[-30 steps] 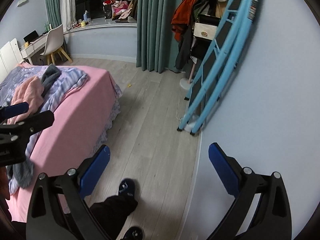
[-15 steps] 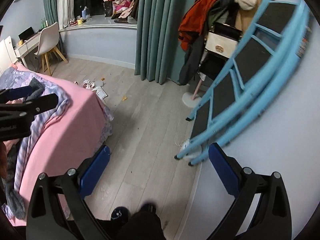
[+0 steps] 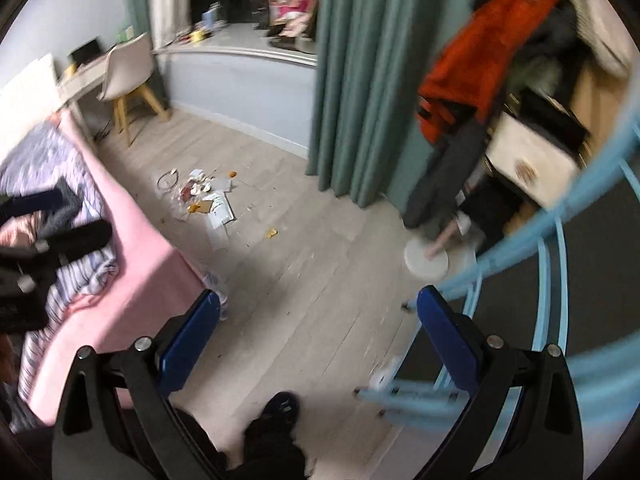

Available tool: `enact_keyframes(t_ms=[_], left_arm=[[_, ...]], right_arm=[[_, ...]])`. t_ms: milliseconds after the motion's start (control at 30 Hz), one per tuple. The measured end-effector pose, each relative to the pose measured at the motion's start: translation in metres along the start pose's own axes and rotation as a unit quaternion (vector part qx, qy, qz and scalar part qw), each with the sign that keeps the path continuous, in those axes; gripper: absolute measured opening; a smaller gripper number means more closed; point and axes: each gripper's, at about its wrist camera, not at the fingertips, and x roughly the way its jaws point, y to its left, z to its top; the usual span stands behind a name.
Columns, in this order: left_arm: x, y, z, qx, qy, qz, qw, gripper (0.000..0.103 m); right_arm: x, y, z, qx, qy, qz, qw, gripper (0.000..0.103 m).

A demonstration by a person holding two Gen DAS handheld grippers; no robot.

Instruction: Collect trash

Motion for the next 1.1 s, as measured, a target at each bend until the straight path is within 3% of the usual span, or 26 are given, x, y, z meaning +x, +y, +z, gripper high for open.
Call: enact_keyframes(t_ms=[300, 500, 600, 733, 933, 1033, 1100], left_arm=[[0.066, 0.019, 0.078, -0.041, 0.004, 0.032, 0.9986, 0.097], [0.125, 0.061, 0.125, -0.079, -0.005, 0.055, 0.9954, 0.097], [0.152, 0.09, 0.152, -0.108, 0.011, 0.062, 0.9921, 0.097], [0.181, 0.114, 0.189, -0.114, 0.013, 0.077, 0.9904, 0.097], [0.214, 0.143, 0.23, -0.159, 0.019, 0.104, 0.9816, 0.097], [0.235, 0.158, 0.246, -0.194, 0.025, 0.127, 0.9725, 0.097], [0.248, 0.171, 0.255, -0.232, 0.025, 0.148, 0.961, 0.097]], right_arm=[[0.078, -0.02, 0.095, -0.032, 0.0, 0.037, 0.999, 0.096], [0.139, -0.02, 0.155, -0.063, 0.003, 0.047, 0.997, 0.096], [0.163, -0.016, 0.189, -0.076, 0.019, 0.053, 0.995, 0.096], [0.195, -0.006, 0.241, -0.123, 0.007, 0.06, 0.991, 0.096], [0.243, 0.005, 0.309, -0.163, 0.005, 0.1, 0.981, 0.096], [0.275, 0.018, 0.343, -0.2, 0.007, 0.133, 0.971, 0.096], [0.294, 0.029, 0.362, -0.227, 0.007, 0.155, 0.961, 0.096]])
